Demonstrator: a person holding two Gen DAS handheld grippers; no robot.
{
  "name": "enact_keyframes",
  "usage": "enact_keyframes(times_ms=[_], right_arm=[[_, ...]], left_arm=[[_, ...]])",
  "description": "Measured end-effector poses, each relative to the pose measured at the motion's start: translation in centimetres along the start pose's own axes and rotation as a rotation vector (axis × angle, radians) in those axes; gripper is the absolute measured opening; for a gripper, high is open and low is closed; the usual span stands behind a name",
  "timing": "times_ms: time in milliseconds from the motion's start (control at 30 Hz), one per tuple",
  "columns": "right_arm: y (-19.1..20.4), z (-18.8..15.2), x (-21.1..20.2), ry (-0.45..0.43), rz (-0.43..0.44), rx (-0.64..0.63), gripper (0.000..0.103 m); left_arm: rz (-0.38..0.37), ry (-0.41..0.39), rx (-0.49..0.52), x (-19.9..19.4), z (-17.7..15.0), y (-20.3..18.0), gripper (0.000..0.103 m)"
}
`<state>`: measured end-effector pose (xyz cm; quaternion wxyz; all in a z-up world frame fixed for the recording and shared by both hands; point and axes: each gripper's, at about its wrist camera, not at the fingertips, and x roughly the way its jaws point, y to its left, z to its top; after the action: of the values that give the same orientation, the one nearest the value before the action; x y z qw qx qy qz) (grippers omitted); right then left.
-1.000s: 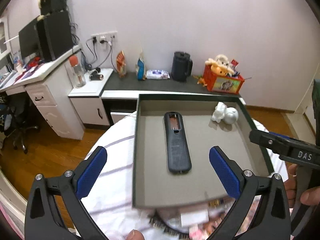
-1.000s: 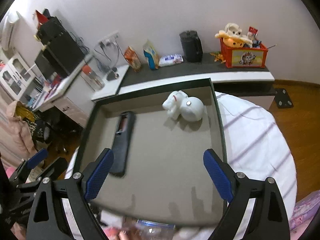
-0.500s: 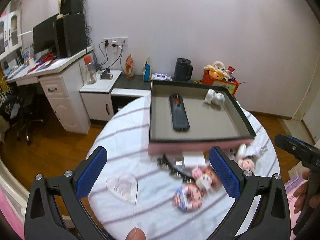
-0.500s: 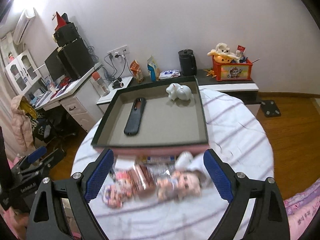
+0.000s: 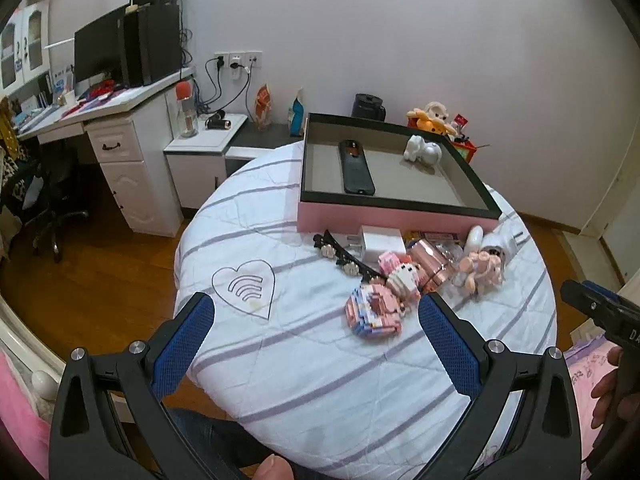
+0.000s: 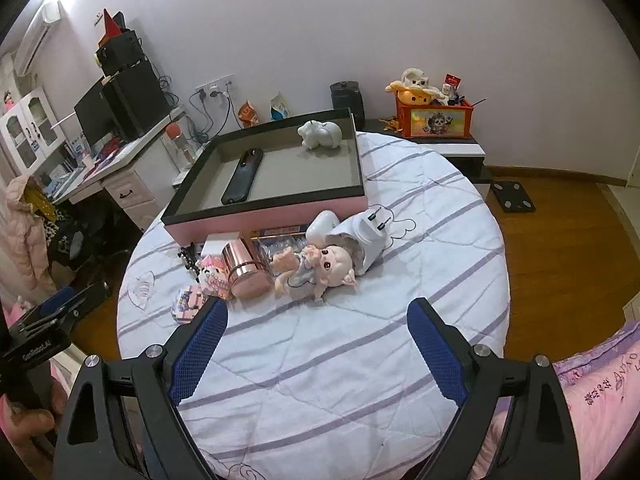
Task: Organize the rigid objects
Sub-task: 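Open both grippers and withdraw them from the tray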
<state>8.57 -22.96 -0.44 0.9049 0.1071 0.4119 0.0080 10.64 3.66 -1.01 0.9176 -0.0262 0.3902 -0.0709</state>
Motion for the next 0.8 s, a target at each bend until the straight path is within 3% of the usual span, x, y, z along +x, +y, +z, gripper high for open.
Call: enact_keyframes(times_ms=[800], right_arm=[[0.7, -0.6, -0.6, 0.0, 0.004, -0.028, 0.093]], left_arm=[[-0.002, 0.022, 0.053, -0.2, -1.0, -1.4, 0.103]])
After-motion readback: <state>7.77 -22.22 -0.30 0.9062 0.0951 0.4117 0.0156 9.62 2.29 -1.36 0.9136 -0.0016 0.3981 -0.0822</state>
